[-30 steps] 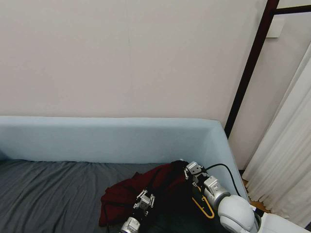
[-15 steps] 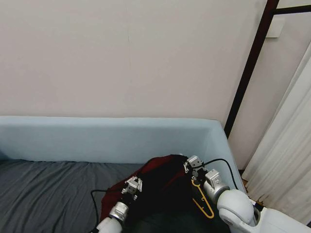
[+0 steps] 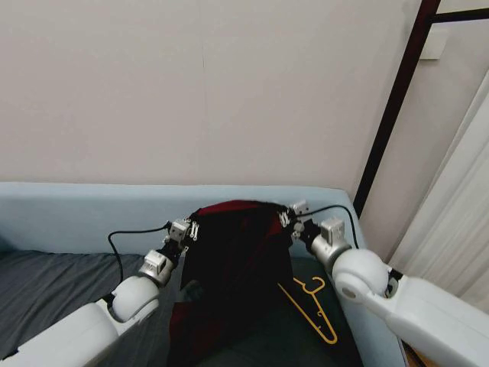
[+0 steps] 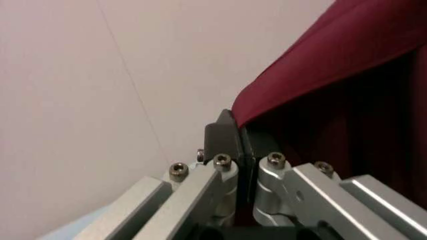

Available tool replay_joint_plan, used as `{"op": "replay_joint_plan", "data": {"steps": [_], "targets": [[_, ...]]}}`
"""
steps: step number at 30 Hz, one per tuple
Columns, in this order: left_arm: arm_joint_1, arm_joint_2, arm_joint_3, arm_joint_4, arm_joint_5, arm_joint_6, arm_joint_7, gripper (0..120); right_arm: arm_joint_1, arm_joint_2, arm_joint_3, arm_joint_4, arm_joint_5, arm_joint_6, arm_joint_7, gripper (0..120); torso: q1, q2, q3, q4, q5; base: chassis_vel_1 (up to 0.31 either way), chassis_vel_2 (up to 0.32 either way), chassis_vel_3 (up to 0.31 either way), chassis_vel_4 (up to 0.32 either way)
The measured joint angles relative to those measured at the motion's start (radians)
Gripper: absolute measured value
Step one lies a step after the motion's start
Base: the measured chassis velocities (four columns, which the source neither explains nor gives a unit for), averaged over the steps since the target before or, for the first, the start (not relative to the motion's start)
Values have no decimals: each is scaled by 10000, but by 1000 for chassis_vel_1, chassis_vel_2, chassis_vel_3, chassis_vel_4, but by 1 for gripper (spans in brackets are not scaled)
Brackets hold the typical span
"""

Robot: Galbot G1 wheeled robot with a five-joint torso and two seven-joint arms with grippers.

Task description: Pick up the clothes from the sofa and hang them on the clothes hanger.

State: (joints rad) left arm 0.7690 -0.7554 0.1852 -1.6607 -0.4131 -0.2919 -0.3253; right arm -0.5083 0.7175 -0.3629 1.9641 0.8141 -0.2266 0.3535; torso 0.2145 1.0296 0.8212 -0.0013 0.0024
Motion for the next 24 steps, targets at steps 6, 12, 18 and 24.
{"op": "replay_joint_plan", "data": {"steps": [6,12,18,24], "targets": [[-961,453,548,-461,-763,593,3,0,1007,141,-271,-293,459,-111,3,0,0,-1,0,2,0,0,0,0,0],[-1893,555,1208,-553,-1235,1022,-55,0,1857,267,-435,-636,898,-185,41,0,0,0,1,0,-3,0,0,0,0],[-3510,604,2262,-342,-1718,1529,-52,0,2883,422,-644,-1186,1529,-208,-57,0,1,-1,1,-3,1,0,0,0,0],[-6314,584,3667,518,-2449,1804,329,0,4117,825,-922,-2414,1962,-161,-483,0,1,-1,0,-2,6,0,0,0,0]]}}
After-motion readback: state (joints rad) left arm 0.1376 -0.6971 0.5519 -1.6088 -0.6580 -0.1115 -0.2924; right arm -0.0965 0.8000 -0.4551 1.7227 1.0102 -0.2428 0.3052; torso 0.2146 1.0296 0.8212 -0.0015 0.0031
